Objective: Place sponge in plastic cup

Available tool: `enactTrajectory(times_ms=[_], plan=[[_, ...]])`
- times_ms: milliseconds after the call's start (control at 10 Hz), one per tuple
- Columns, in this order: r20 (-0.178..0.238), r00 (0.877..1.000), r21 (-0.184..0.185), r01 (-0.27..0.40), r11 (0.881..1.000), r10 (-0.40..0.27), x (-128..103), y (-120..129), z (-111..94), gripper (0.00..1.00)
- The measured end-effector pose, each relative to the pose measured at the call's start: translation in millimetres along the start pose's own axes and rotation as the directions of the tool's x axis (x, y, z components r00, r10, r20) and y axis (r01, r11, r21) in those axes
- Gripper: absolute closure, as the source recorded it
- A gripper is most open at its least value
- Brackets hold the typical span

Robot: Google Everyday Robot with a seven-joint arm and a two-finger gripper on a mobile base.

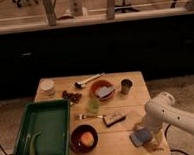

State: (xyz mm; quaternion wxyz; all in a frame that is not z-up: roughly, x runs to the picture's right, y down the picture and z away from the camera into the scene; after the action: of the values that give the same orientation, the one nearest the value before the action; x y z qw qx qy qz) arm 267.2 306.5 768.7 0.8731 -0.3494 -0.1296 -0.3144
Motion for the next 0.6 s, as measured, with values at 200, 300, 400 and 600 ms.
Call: enactTrajectory(times_ms=[200,300,400,600], plan=[[0.004,1.000,0.001,-0.012,1.000,0.012,-1.2,3.4,-0.2,0.20],[0.004,1.000,0.009,-0.020,1.000,0.020,-1.6,3.9,-0.9,0.20],[0.006,1.000,0.018,-0.026,1.000,0.026,-2.5,4.0,-1.4,0.20],[0.016,0.999,0.040,-0.042,0.998,0.042,-5.6,6.9,-3.0,0.20]])
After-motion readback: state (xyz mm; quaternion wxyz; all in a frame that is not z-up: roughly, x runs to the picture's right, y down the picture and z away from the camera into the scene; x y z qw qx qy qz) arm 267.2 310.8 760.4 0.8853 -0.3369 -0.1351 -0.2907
